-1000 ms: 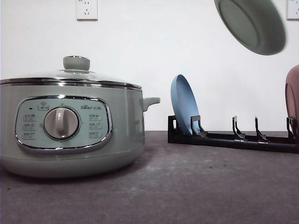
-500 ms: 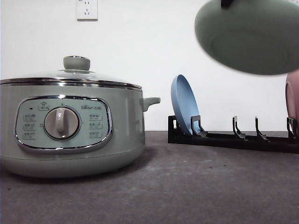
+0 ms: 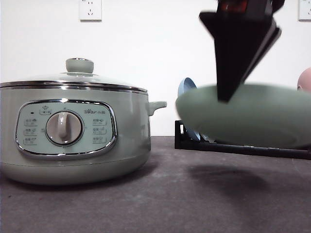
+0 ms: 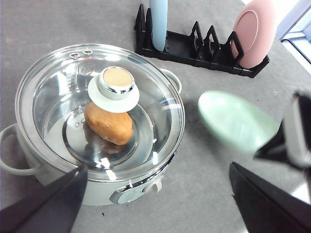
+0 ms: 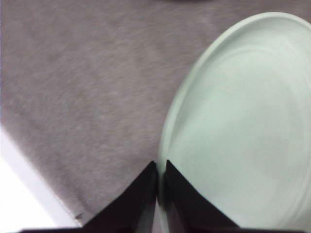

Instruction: Transfer potato from steamer to green plate

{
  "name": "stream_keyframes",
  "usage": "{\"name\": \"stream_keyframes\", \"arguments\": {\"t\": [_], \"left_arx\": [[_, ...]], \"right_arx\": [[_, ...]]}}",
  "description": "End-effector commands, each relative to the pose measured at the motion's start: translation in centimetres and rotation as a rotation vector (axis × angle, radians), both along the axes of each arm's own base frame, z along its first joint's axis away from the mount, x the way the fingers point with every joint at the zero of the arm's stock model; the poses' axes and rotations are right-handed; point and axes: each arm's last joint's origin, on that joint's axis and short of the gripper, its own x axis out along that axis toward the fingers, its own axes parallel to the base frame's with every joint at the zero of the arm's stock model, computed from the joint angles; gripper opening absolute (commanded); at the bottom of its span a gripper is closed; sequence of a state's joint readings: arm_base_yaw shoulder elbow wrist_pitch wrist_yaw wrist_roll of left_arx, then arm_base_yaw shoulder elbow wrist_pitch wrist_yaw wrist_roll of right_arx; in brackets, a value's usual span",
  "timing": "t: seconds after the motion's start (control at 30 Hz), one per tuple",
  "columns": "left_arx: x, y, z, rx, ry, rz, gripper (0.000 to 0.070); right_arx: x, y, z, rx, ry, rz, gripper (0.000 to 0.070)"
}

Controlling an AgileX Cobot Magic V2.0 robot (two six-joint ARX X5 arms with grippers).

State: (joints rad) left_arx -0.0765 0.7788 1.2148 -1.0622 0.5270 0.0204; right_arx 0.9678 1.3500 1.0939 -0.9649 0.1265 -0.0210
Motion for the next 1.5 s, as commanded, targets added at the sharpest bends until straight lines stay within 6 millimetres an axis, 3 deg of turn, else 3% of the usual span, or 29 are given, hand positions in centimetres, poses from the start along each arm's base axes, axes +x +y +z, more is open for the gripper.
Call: {"name": "stream_keyframes", "arguments": {"t": [0.0, 0.23, 0.63, 0.7, 0.83, 1.0, 1.2, 1.47], "left_arx": [[0.0, 0.0, 0.6, 0.001, -0.033, -0.011, 0.0595], [0.0, 0.0, 0.6, 0.001, -0.032, -0.011, 0.0596], [0.0, 0.0, 0.6, 0.001, -0.032, -0.011, 0.0595], [0.0, 0.0, 0.6, 0.001, -0.032, -0.011, 0.0595], [0.0, 0.0, 0.6, 0.001, -0.032, -0.011, 0.0596], [0.0, 0.0, 0.6, 0.001, -0.032, -0.011, 0.0596], [0.0, 0.0, 0.6, 0.001, -0.031, -0.011, 0.0596], [0.0, 0.0, 0.6, 0.001, -0.032, -0.011, 0.0595]], "right_arx": [[-0.1, 0.9, -0.7, -0.004, 0.003, 0.005, 0.0007], [0.0, 2.8, -4.4, -0.086, 0.011, 0.018, 0.0007], [0.7, 4.5, -8.1, -0.161, 0.099, 0.016, 0.0010], [0.7, 4.6, -8.4, -0.158, 0.115, 0.019, 0.0049], [0.9, 4.9, -8.4, -0.131, 0.103, 0.005, 0.0284], [0.9, 4.9, -8.4, -0.127, 0.098, 0.001, 0.0312], [0.7, 4.5, -6.0, -0.067, 0.062, 0.006, 0.0312], [0.5, 2.6, 1.6, 0.163, -0.085, 0.003, 0.0311]]}}
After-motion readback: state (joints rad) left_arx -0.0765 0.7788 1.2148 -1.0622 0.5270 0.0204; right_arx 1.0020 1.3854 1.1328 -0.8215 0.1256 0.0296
